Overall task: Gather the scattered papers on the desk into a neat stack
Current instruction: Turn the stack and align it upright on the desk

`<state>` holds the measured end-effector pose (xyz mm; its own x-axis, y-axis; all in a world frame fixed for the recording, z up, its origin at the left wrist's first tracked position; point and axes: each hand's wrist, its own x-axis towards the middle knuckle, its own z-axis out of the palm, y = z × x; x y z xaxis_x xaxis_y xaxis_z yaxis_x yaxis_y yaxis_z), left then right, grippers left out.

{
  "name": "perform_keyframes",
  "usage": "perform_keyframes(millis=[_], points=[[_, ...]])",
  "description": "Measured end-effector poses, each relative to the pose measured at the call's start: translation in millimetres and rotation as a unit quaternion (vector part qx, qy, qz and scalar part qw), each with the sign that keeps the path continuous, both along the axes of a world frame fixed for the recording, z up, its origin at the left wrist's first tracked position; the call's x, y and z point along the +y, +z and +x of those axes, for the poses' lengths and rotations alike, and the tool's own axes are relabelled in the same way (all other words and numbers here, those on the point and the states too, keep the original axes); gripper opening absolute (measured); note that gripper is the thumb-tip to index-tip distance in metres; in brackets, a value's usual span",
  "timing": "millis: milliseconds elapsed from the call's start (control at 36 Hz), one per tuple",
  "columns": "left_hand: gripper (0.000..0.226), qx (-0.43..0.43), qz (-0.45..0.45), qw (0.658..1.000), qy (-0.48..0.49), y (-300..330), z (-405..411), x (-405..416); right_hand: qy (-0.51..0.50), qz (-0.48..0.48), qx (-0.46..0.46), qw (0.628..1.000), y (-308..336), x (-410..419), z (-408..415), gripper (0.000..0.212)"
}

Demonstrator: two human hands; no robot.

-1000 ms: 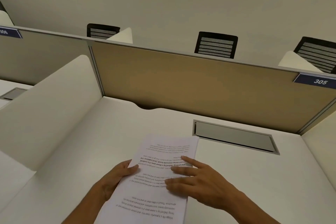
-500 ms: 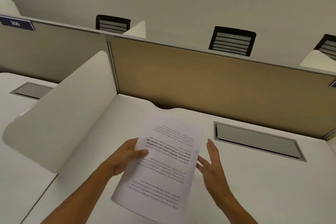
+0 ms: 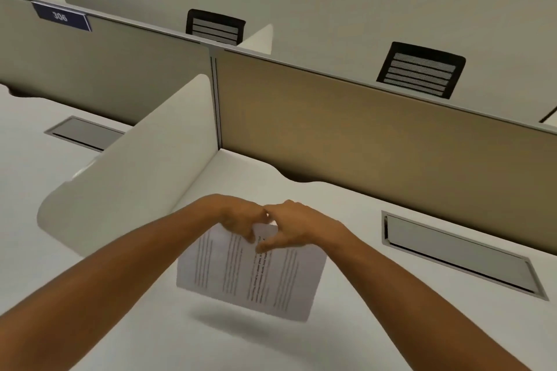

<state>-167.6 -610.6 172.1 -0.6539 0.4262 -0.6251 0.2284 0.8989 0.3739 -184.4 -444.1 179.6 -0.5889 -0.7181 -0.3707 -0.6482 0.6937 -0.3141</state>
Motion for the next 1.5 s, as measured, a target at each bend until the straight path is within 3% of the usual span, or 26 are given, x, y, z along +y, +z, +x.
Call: perform_keyframes(millis=[139, 306, 417, 472, 556, 611, 639, 667, 722, 750, 806, 861, 1000, 1111, 1250, 1500], points=[[0.033, 0.008, -0.04, 0.998, -0.049, 1.3, -18.2, -7.2, -0.064, 0.021, -0.141, 0.988, -18.9, -21.3, -16.0, 0.043], [0.029, 0.05, -0.083, 0.994, -0.06, -4.9, -42.4, -26.4, -0.121, -0.025, -0.172, 0.977, -37.7, -35.4, -33.7, 0.033], [0.03, 0.179, -0.092, 0.979, -0.016, -19.8, -57.0, -49.0, -0.144, -0.054, -0.135, 0.979, -42.6, -40.3, -47.9, 0.026], [0.054, 0.302, -0.092, 0.949, 0.01, -36.8, -59.4, -67.3, -0.149, -0.059, -0.12, 0.98, -43.3, -40.3, -55.3, 0.022], [0.094, 0.499, 0.019, 0.853, 0.15, -67.3, -51.0, -90.2, -0.16, -0.075, -0.12, 0.977, -45.7, -37.2, -64.9, 0.018], [0.101, 0.562, 0.152, 0.751, 0.312, -92.2, -40.8, -94.7, -0.172, -0.09, -0.126, 0.973, -47.8, -34.5, -69.6, 0.019], [0.102, 0.551, 0.213, 0.698, 0.404, -104.6, -35.6, -93.8, -0.178, -0.099, -0.127, 0.971, -49.0, -33.5, -72.1, 0.02], [0.105, 0.506, 0.277, 0.647, 0.498, -115.6, -30.9, -90.8, -0.185, -0.108, -0.131, 0.968, -50.4, -32.7, -74.4, 0.022], [0.11, 0.314, 0.427, 0.543, 0.651, -129.8, -23.1, -84.0, -0.204, -0.134, -0.152, 0.958, -53.2, -32.1, -78.5, 0.024], [0.108, 0.202, 0.493, 0.494, 0.687, -136.5, -21.3, -82.7, -0.213, -0.152, -0.168, 0.95, -55.0, -31.9, -80.2, 0.025], [0.089, 0.026, 0.59, 0.442, 0.675, -152.5, -20.5, -81.5, -0.229, -0.195, -0.205, 0.931, -59.2, -31.3, -83.0, 0.024], [0.075, -0.029, 0.629, 0.459, 0.627, -164.2, -19.6, -81.2, -0.253, -0.241, -0.24, 0.906, -64.4, -31.4, -86.0, 0.022], [0.043, -0.006, 0.629, 0.49, 0.604, -173.8, -27.4, -96.3, -0.335, -0.326, -0.311, 0.828, -85.9, -33.5, -99.2, 0.027], [0.035, 0.007, 0.547, 0.554, 0.628, -173.2, -43.9, -119.7, -0.401, -0.35, -0.354, 0.769, -109.4, -39.3, -110.9, 0.035], [0.023, 0.03, 0.463, 0.635, 0.618, -165.4, -69.5, -145.0, -0.47, -0.354, -0.363, 0.722, -136.0, -57.4, -122.3, 0.027], [0.011, 0.07, 0.303, 0.707, 0.635, -179.3, -123.5, -171.8, -0.577, -0.33, -0.349, 0.66, -179.3, -104.5, -139.8, 0.009]])
